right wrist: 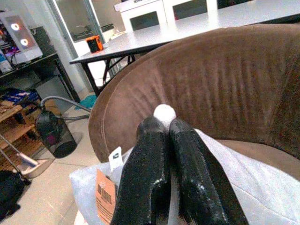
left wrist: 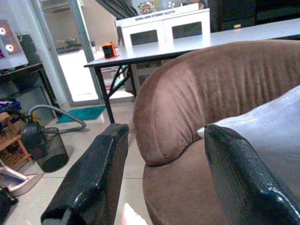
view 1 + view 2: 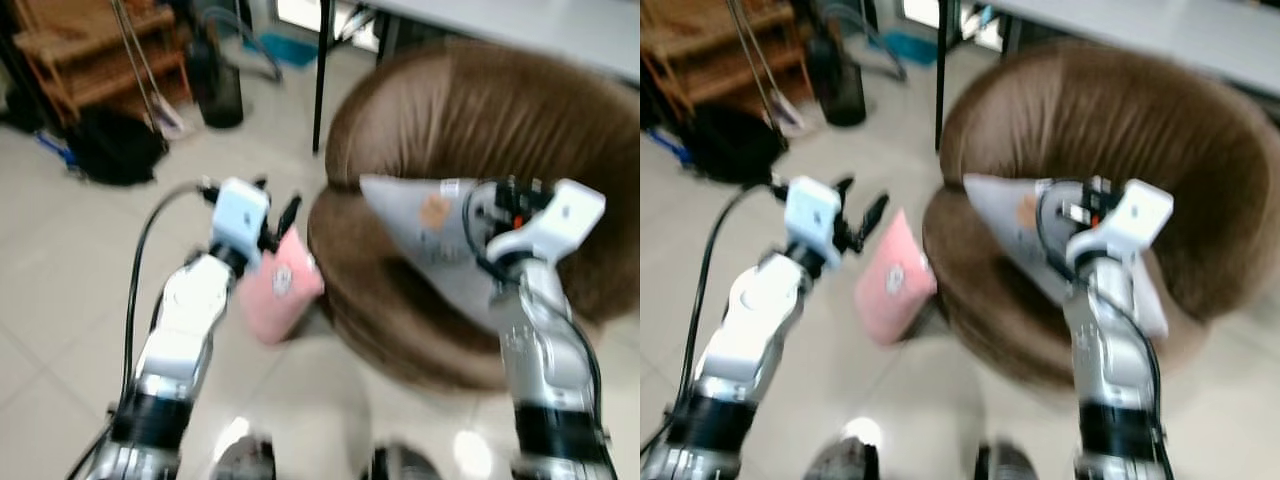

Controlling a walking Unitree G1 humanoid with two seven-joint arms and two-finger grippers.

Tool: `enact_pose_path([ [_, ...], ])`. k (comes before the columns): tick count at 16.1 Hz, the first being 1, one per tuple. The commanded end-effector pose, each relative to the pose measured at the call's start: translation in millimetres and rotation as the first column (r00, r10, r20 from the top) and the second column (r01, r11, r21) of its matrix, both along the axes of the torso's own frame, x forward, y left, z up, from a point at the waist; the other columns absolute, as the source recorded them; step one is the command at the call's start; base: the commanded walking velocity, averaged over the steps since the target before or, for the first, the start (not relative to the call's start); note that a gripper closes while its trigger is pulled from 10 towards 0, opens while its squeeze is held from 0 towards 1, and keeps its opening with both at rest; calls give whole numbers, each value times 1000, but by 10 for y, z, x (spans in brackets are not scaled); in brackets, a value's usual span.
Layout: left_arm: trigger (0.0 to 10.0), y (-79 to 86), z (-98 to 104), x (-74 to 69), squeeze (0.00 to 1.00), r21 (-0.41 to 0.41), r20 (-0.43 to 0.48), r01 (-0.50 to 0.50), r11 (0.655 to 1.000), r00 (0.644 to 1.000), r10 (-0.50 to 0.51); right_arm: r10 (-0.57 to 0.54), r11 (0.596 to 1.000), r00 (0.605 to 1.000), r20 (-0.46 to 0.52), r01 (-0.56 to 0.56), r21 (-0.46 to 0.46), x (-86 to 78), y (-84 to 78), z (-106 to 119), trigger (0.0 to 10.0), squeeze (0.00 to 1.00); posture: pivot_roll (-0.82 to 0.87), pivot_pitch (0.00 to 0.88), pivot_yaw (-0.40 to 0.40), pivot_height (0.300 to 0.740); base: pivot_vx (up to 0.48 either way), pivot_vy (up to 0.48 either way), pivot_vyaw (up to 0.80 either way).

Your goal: Move the pillow to the sofa from floor

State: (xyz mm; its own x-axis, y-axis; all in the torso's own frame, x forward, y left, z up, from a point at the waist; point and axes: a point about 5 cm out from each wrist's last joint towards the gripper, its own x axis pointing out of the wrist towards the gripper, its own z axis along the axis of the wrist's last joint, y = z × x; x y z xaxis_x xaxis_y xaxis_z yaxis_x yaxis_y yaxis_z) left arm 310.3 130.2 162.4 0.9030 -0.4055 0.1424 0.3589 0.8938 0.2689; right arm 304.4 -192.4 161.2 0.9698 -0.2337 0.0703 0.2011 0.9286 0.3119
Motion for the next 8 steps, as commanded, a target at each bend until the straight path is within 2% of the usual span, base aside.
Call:
enact_pose_path([
  [1, 10000, -13, 8, 11, 0, 3, 4, 2, 1000, 1000, -2, -20, 1000, 1000, 19, 20, -10, -26, -49, 69, 10000, 0, 56, 33, -37, 740, 0, 0, 0],
  [3, 10000, -8, 16, 18, 0, -3, 4, 4, 1000, 1000, -4, -19, 999, 1000, -7, 19, -41, -25, -44, 49, 10000, 0, 56, 33, -37, 740, 0, 0, 0],
  [7, 10000, 31, -16, 18, 0, 1, -10, -9, 1000, 1000, 9, 44, 999, 999, -33, -44, -20, -42, 44, -11, 10000, 0, 60, 38, -43, 740, 327, 0, 0],
  [8, 10000, 26, -18, 17, 0, -1, -12, -7, 1000, 1000, 7, 43, 999, 999, -32, -43, -20, -41, 46, 0, 10000, 0, 58, 40, -43, 740, 352, 0, -638],
])
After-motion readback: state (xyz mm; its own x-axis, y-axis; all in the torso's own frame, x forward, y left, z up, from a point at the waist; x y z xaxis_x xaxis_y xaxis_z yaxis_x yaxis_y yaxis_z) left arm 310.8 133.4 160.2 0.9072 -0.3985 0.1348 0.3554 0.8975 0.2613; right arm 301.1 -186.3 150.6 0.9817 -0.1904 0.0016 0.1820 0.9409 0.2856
